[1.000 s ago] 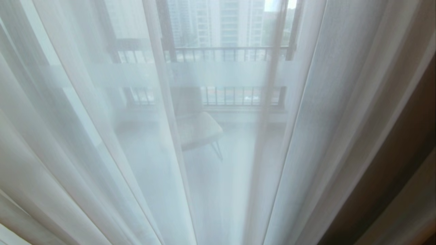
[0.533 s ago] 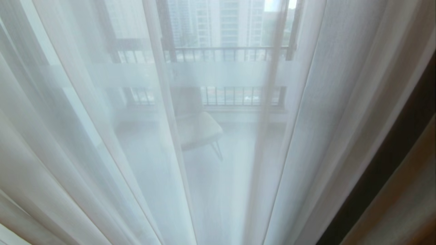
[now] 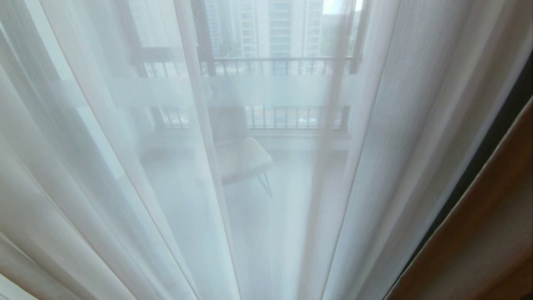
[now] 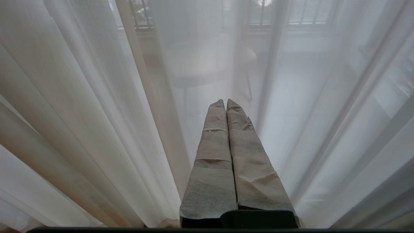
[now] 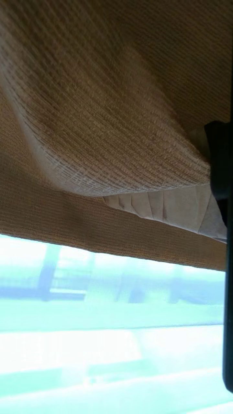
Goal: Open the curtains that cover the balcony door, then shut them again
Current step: Close the outer curtains on both sides
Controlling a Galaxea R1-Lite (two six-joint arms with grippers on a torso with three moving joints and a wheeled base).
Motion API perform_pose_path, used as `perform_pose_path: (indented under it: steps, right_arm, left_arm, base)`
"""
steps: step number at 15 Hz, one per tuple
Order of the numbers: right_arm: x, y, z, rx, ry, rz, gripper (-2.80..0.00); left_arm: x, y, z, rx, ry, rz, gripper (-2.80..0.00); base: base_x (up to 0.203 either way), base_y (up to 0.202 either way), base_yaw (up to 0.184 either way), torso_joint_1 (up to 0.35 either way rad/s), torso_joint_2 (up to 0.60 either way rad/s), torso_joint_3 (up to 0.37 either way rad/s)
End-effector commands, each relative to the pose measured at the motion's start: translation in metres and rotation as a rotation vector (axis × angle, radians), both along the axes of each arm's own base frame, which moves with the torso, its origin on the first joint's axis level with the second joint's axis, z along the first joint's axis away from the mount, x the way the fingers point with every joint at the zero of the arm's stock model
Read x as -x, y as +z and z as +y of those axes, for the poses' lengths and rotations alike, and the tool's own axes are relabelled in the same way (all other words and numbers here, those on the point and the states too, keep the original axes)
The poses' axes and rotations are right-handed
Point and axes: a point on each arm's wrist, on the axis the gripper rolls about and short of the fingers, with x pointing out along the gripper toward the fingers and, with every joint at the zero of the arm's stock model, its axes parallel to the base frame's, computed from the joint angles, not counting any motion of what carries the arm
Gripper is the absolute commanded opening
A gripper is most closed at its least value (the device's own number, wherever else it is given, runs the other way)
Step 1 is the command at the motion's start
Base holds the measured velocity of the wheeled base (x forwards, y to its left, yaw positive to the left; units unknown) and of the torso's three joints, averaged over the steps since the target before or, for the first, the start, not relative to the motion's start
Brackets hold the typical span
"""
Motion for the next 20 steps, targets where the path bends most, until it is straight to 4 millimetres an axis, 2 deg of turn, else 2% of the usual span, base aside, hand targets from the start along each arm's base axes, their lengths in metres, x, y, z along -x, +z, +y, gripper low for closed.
perform_pose_path:
  steps: [1,5,8,13,20]
  right_arm:
    - [-0.009,-0.003,0.012,0.054,0.076,0.011,-2.80]
    - [-0.027,-0.005,0.034,0.125,0.175,0.021,-2.80]
    - [-0.043,-0.006,0.058,0.145,0.262,0.012,-2.80]
    - [-0.063,0.004,0.091,0.148,0.338,0.009,-2.80]
    - [-0.072,0.015,0.143,0.108,0.336,0.030,-2.80]
  left_arm:
    - [0.000,0.000,0.000,0.000,0.000,0.000,-2.80]
    - [0.000,0.000,0.000,0.000,0.001,0.000,-2.80]
    - [0.000,0.000,0.000,0.000,0.000,0.000,-2.80]
    - [0.000,0.000,0.000,0.000,0.000,0.000,-2.80]
    - [0.000,0.000,0.000,0.000,0.001,0.000,-2.80]
  base:
    - [0.000,0.000,0.000,0.000,0.00,0.000]
    - [0.000,0.000,0.000,0.000,0.00,0.000]
    - [0.000,0.000,0.000,0.000,0.00,0.000]
    - [0.000,0.000,0.000,0.000,0.00,0.000]
    - [0.000,0.000,0.000,0.000,0.00,0.000]
